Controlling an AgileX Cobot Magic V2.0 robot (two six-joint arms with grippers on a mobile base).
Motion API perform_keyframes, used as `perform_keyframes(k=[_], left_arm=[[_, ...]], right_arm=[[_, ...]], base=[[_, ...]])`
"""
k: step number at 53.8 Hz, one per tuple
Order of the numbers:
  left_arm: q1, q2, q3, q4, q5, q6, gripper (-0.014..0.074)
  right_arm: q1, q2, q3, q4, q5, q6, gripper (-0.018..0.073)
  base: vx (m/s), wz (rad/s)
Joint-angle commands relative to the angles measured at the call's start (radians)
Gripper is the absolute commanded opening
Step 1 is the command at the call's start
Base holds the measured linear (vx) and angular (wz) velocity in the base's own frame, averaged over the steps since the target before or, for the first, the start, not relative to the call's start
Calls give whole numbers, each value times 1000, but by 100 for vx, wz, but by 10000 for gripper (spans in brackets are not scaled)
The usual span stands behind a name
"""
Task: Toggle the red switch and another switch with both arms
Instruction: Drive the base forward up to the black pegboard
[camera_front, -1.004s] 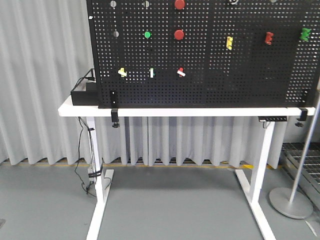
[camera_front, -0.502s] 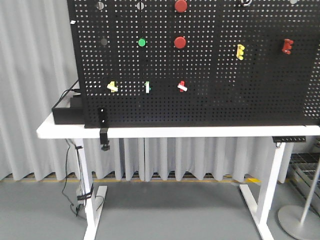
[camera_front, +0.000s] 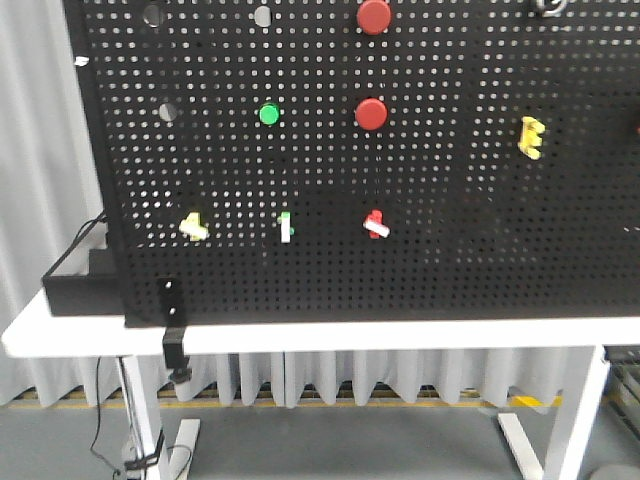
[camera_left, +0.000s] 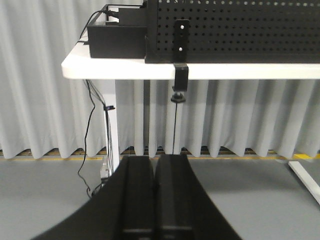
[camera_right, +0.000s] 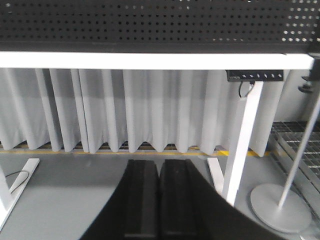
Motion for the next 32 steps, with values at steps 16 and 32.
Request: perform_keyframes(k=[16, 32], left_arm=[[2, -8, 19, -4, -79, -3, 3], [2, -8, 19, -4, -79, -3, 3]], right_arm=[[-6, -12, 6, -9, -86, -6, -5], [-6, -12, 6, -9, -86, -6, -5]], base=[[32, 1], [25, 0]])
